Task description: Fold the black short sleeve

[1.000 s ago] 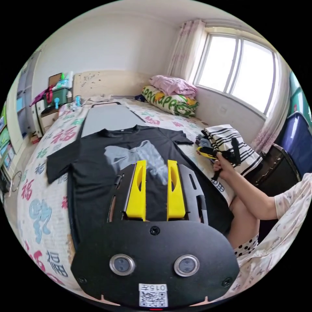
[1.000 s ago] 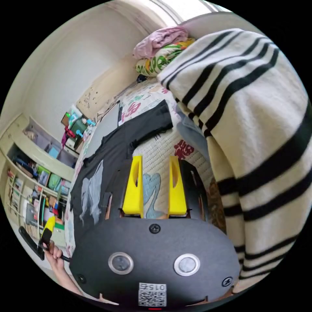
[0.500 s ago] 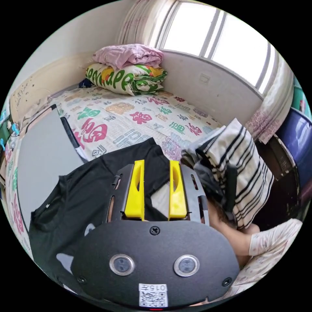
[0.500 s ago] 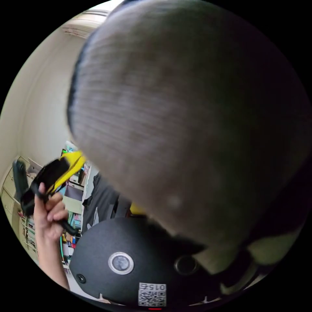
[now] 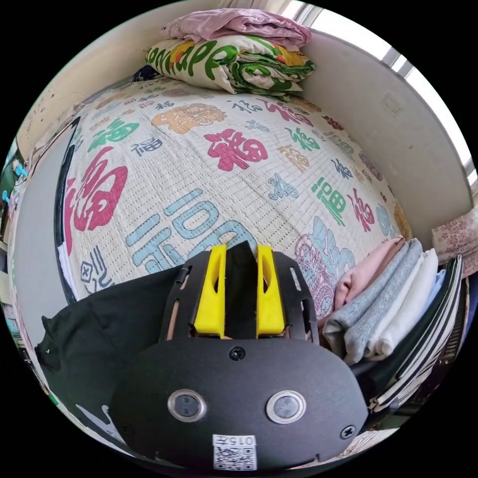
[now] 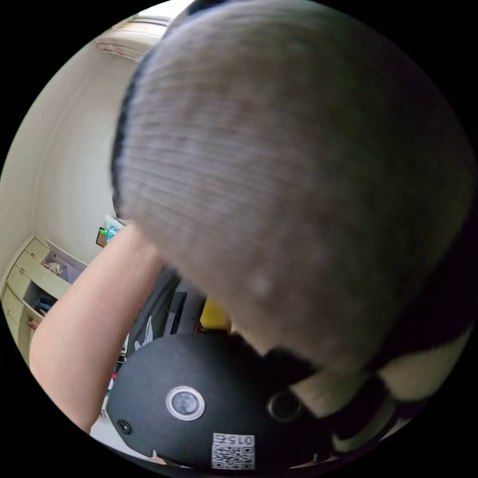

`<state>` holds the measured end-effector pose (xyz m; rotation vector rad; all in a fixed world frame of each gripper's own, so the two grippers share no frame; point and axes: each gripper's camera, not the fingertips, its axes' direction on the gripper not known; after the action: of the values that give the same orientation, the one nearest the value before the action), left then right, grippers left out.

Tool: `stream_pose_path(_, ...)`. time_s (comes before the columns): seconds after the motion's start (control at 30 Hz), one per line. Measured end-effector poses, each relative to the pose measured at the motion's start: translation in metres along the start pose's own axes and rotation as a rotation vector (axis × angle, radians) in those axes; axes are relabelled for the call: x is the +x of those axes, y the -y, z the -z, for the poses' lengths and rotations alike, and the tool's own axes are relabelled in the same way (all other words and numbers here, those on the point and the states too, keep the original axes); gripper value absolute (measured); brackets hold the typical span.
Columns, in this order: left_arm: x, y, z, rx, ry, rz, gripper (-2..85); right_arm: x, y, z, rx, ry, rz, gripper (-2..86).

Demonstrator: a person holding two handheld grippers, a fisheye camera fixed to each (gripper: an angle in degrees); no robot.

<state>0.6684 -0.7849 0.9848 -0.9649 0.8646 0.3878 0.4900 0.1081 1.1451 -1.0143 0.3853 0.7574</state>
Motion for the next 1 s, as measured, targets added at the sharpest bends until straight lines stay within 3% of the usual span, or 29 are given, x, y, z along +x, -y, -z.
stream_pose_path(0.1, -0.017, -0.005, 0.015, 0.014, -0.021, -0.024, 5.2, 0.002, -0.019, 0.022, 0.025, 0.024, 0.032, -0.2)
stream_pose_path(0.23, -0.082, -0.054, 0.095, 0.234, -0.186, 0.07, 1.2, -0.002, -0.043, 0.054, 0.056, 0.101, 0.152, -0.4)
stream_pose_path(0.33, -0.149, -0.124, 0.18, 0.385, -0.208, 0.099, 0.8, -0.025, -0.075, 0.095, 0.09, 0.239, 0.401, 0.1)
stream_pose_path(0.5, -0.222, -0.285, 0.281, 0.448, -0.076, 0.088, 0.7, -0.064, -0.161, 0.127, -0.158, 0.592, 0.866, 0.2)
stream_pose_path(0.57, -0.241, -0.352, 0.297, 0.454, -0.02, 0.103, 0.8, -0.074, -0.196, 0.122, -0.288, 0.634, 0.985, 0.6)
stream_pose_path(0.7, -0.283, -0.475, 0.277, 0.372, 0.007, 0.265, 1.4, -0.089, -0.284, 0.097, -0.61, 0.608, 1.21, 3.7)
stream_pose_path(0.77, -0.29, -0.511, 0.265, 0.318, 0.088, 0.317, 2.2, -0.086, -0.307, 0.096, -0.645, 0.569, 1.261, 6.5)
stream_pose_path(0.83, -0.287, -0.548, 0.271, 0.325, 0.146, 0.345, 4.1, -0.071, -0.308, 0.11, -0.577, 0.559, 1.256, 7.2)
stream_pose_path(0.93, -0.262, -0.56, 0.292, 0.382, 0.094, 0.287, 5.5, -0.032, -0.285, 0.125, -0.423, 0.516, 1.15, 7.6)
stream_pose_path(1.0, -0.232, -0.545, 0.294, 0.372, 0.042, 0.185, 5.6, -0.015, -0.294, 0.111, -0.361, 0.335, 1.149, 8.1)
